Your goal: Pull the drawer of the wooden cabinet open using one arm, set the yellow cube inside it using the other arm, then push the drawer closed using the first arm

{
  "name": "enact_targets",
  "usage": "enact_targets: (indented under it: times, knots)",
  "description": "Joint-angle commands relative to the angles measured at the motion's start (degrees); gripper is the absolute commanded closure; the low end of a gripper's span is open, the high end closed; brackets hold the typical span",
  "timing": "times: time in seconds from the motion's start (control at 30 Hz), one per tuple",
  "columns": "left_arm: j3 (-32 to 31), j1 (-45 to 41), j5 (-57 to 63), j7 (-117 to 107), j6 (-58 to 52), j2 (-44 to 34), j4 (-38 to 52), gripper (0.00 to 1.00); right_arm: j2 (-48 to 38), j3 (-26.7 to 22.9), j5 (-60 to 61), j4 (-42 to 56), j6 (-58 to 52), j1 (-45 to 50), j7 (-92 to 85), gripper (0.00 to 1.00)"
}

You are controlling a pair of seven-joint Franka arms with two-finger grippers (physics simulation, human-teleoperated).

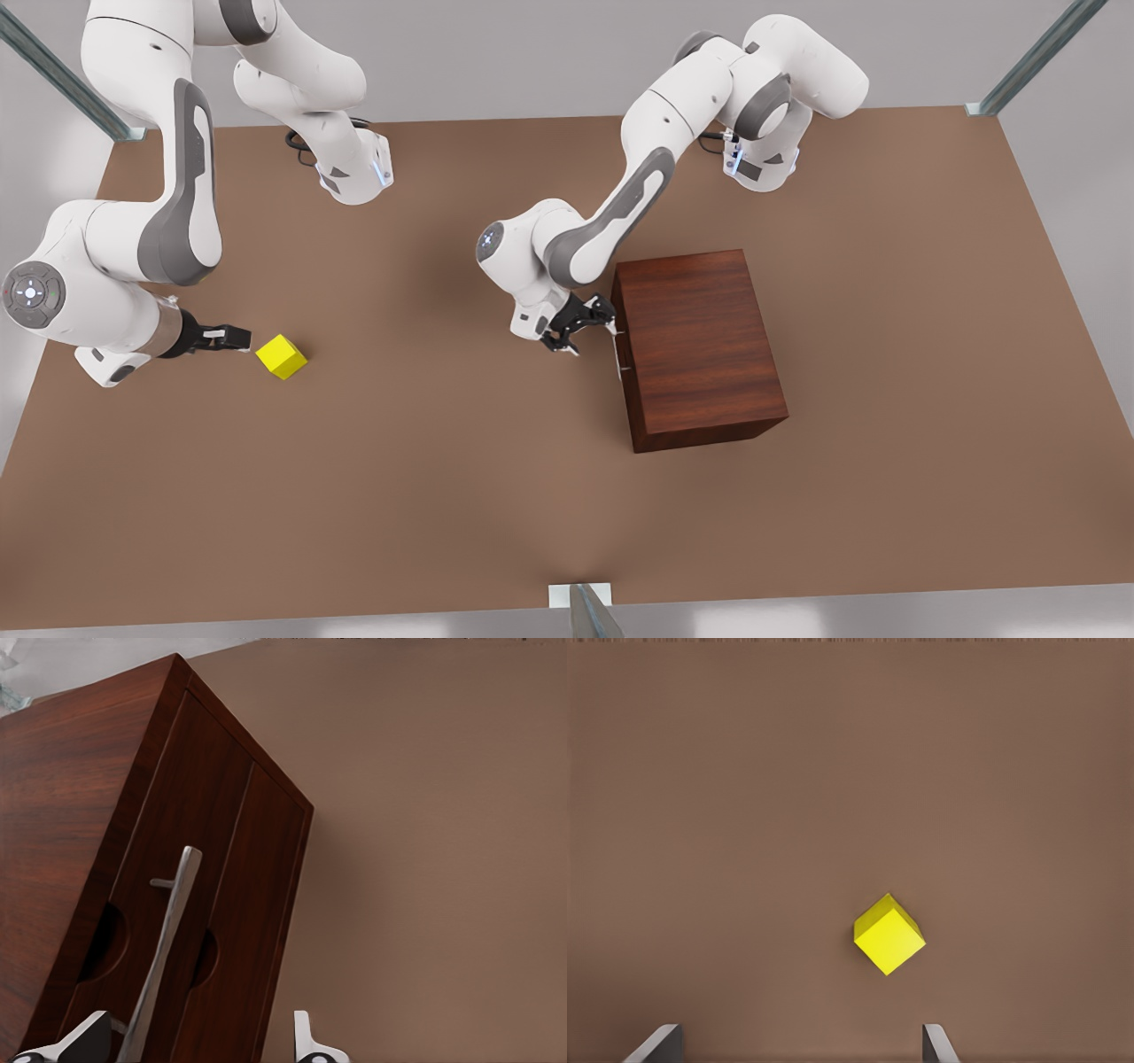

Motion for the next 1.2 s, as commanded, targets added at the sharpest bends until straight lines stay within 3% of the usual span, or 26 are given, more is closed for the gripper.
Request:
enact_targets:
  times: [0.0, 0.77, 1.17]
  knots:
    - [0.0, 0.0, 1.5, -1.0, -2.4, 0.1, 0.0, 0.0, -0.1, 0.0, 0.1, 0.0, 0.0, 0.0, 0.0, 0.0]
    - [-0.2, 1.9, -1.9, 4.1, 8.0, 1.4, 0.8, 0.0, 0.0, 0.0, 0.1, 0.4, 0.0, 0.0, 0.0, 0.0]
    - [-0.2, 1.8, -1.5, 7.4, 10.9, 4.7, 5.7, 0.0, 0.4, 0.0, 0.1, 1.0, 0.0, 0.0, 0.0, 0.0]
